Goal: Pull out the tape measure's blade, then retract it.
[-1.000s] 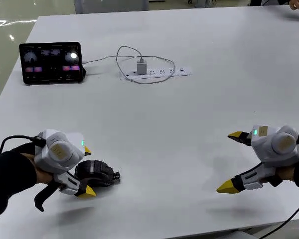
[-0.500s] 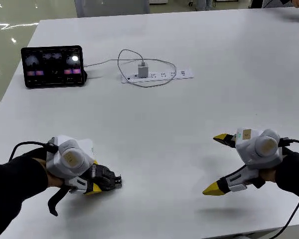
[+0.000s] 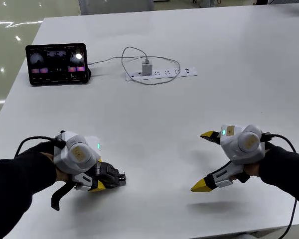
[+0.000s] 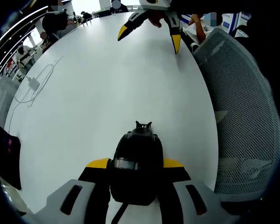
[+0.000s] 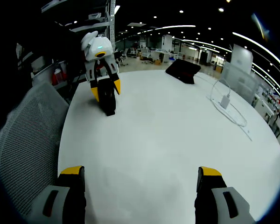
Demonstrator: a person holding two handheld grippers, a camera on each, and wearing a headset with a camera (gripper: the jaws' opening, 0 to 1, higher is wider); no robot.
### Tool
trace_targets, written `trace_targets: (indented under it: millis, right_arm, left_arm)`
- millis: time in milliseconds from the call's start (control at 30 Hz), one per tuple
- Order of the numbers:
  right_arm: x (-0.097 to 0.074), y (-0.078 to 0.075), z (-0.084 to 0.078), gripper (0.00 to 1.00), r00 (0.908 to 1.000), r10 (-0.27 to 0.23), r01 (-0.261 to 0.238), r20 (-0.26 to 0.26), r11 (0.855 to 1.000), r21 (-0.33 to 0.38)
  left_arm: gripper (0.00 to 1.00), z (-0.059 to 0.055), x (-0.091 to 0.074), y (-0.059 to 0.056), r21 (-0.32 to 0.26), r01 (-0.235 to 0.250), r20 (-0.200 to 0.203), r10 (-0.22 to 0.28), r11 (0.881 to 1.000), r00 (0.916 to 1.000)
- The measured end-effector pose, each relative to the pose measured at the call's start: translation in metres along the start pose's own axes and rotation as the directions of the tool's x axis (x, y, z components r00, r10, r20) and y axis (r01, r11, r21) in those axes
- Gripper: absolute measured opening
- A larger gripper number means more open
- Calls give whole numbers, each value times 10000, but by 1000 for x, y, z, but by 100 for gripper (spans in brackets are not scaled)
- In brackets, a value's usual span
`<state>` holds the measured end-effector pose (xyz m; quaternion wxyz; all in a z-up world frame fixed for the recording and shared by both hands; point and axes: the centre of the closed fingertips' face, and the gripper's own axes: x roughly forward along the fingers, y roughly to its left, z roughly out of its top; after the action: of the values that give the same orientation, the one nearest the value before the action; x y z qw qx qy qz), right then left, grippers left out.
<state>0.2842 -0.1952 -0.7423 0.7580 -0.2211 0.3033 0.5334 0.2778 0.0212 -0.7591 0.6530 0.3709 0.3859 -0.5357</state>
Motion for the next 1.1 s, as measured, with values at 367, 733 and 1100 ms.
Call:
trace_targets:
  millis: [367, 733, 1100]
  right_arm:
    - [42, 13, 27, 100, 9987, 456, -455, 222, 9990, -41]
    - [80, 32, 59, 100, 9927, 1144, -1130, 386, 9929, -363]
    - [104, 58, 81, 100, 9800, 1983, -1951, 193, 9747, -1088]
  left_arm:
    - [33, 1, 0, 0, -35, -20, 151, 21, 10000, 9999]
    - [33, 0, 0, 0, -81, -94, -43, 93, 9999, 9999]
    - [33, 1, 1, 0, -83, -30, -30, 30, 10000, 10000]
